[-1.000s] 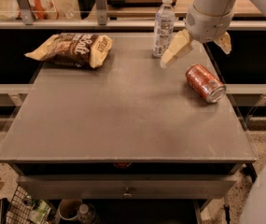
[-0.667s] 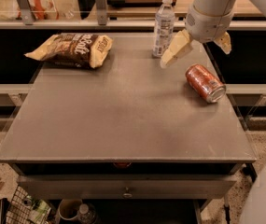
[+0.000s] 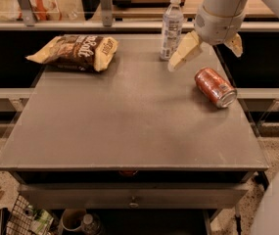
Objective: Place coke can upright
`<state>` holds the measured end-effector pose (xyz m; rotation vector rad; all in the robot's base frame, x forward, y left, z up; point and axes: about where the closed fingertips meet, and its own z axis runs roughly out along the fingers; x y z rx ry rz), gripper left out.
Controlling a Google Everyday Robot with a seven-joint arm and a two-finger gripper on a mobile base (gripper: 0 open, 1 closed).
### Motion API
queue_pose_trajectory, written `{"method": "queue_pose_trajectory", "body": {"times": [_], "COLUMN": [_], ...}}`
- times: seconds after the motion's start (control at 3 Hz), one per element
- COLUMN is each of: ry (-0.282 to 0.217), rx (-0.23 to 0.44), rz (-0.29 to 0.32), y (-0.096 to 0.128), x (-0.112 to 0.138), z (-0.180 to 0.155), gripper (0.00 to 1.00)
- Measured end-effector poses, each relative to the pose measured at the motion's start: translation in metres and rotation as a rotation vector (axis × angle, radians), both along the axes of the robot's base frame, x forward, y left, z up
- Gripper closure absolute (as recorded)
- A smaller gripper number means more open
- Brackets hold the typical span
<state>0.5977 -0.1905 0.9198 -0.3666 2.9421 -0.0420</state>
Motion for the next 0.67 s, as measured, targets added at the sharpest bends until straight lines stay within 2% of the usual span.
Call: {"method": "queue_pose_trajectory", "body": {"times": [0.67], "ry": [-0.012], "rx": [0.008], "rz": [0.000], "y": [0.0005], "x": [0.0032], "z": [0.0007], "gripper": [0.00]}}
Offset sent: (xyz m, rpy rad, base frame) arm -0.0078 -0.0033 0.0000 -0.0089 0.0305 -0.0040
